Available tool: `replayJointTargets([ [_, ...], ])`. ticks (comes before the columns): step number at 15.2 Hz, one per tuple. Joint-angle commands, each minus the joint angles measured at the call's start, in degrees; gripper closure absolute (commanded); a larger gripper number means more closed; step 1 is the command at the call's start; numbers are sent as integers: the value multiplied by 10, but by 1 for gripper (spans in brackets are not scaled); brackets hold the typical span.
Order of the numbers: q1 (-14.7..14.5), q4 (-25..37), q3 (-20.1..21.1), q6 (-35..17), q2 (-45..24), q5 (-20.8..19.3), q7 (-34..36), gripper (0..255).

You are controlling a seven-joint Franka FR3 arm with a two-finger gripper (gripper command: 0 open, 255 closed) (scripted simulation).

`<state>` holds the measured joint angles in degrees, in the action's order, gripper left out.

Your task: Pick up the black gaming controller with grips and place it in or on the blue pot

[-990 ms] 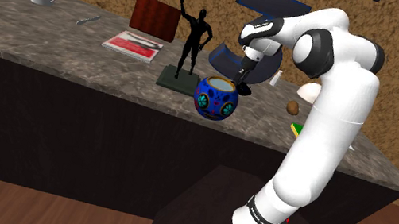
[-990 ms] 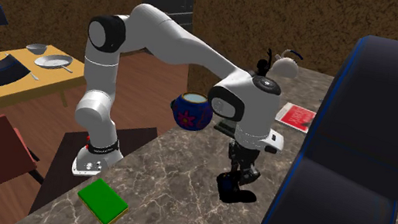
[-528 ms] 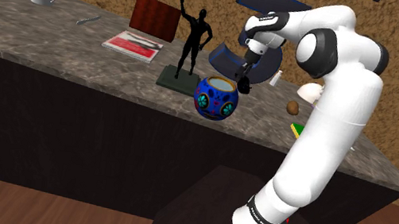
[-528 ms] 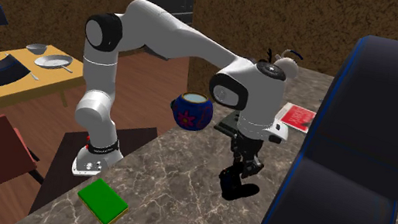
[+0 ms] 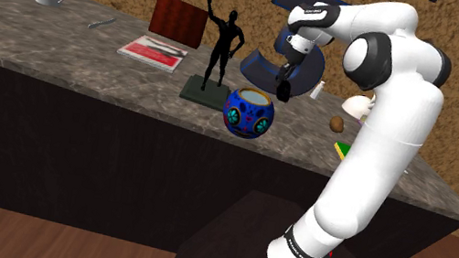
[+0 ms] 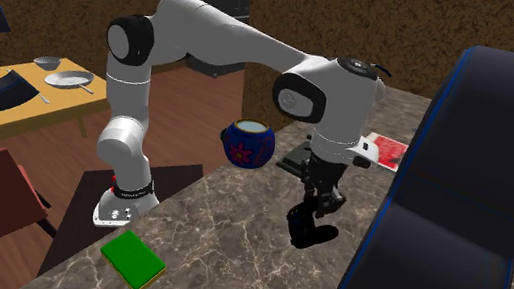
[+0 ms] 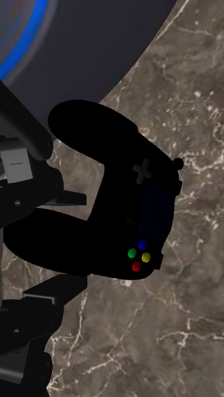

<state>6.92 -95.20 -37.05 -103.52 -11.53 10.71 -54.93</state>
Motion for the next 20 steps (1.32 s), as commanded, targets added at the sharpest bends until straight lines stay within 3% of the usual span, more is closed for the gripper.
replayJointTargets([
  [1,1,16,-1,17,1,-1,2,255],
  [20,26,198,-6,175,-28,15,4,255],
])
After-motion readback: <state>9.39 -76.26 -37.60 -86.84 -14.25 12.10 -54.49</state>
